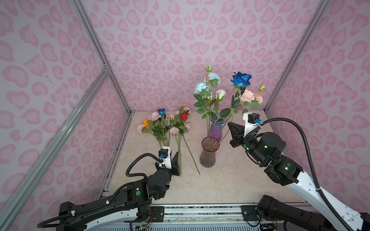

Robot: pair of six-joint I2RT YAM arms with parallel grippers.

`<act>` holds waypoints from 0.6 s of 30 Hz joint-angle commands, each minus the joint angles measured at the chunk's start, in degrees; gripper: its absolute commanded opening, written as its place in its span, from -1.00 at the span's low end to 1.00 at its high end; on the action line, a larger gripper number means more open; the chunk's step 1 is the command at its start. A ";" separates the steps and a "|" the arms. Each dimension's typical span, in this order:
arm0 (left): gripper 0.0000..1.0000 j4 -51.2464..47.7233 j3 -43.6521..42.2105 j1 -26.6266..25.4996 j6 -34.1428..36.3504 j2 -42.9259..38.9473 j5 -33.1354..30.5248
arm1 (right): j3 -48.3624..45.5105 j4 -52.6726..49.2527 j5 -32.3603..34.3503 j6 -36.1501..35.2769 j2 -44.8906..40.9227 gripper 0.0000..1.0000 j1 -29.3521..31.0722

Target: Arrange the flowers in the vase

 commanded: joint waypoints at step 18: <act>-0.29 -1.21 1.91 0.46 -1.51 3.49 -0.63 | -8.21 0.15 0.39 2.70 0.73 -0.35 0.09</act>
